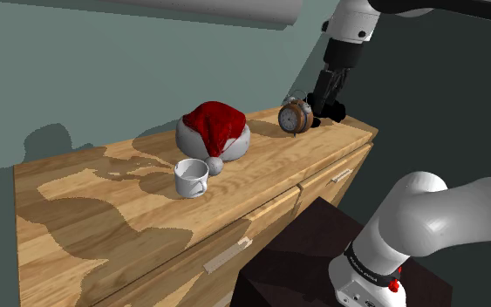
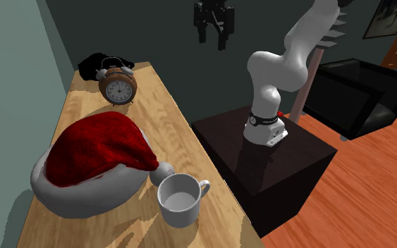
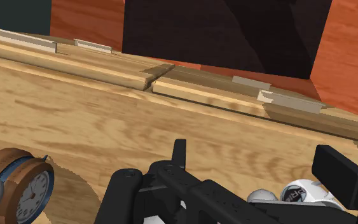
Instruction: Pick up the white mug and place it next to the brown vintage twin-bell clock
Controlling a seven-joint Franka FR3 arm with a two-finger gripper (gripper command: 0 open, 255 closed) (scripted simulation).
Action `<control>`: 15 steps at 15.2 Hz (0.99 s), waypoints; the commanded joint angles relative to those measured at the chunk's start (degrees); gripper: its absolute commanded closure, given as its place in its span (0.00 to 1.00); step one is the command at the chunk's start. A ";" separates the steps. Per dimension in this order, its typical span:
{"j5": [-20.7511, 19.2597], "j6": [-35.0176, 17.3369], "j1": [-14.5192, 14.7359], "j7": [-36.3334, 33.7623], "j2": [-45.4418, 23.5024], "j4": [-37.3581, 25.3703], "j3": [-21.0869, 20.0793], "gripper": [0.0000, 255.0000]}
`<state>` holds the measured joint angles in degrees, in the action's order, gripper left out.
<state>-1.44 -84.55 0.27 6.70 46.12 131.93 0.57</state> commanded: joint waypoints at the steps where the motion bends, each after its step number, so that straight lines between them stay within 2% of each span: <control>1: 0.00 0.00 0.00 0.00 0.00 0.00 0.00 0.00; 8: 3.78 -9.44 1.91 -6.93 -7.88 1.97 -6.42 0.00; 15: 5.64 -18.48 3.34 -13.74 -18.88 0.31 -12.59 0.00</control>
<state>3.86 -101.61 3.27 -5.58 29.06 132.65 -10.80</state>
